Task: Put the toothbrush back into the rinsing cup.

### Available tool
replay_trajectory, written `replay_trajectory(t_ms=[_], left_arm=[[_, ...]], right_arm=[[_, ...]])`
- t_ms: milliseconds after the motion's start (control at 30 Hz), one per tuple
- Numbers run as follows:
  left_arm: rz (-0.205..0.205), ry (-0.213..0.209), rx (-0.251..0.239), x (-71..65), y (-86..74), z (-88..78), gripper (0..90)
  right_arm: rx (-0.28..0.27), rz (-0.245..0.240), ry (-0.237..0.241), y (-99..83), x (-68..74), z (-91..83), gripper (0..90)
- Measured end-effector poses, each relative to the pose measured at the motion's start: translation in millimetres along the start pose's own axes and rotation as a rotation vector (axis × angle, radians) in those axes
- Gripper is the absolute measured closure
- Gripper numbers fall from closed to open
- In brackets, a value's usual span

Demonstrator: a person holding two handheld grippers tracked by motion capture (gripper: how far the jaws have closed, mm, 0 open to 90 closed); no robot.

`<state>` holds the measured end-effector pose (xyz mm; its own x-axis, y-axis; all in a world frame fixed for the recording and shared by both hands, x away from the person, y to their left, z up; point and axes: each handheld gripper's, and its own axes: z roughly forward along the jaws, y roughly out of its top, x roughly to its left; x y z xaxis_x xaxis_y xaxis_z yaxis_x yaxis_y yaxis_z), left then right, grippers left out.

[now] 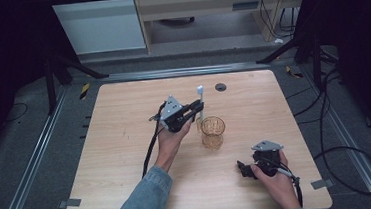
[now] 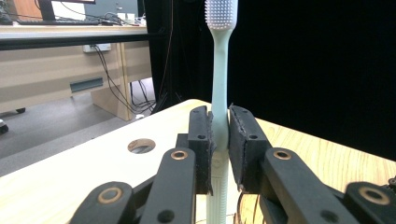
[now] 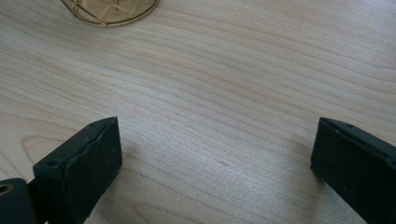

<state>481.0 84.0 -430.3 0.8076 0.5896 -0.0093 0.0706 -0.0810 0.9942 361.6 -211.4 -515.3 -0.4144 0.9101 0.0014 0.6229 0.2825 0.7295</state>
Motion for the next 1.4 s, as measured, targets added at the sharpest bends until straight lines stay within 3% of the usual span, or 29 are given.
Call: replay_trajectory(t_ms=[1400], left_arm=[[-0.011,0.007,0.046,2.0,-21.3,0.8,78.7]], right_arm=[[0.000,0.000,0.000,0.0,0.0,0.0,2.4]])
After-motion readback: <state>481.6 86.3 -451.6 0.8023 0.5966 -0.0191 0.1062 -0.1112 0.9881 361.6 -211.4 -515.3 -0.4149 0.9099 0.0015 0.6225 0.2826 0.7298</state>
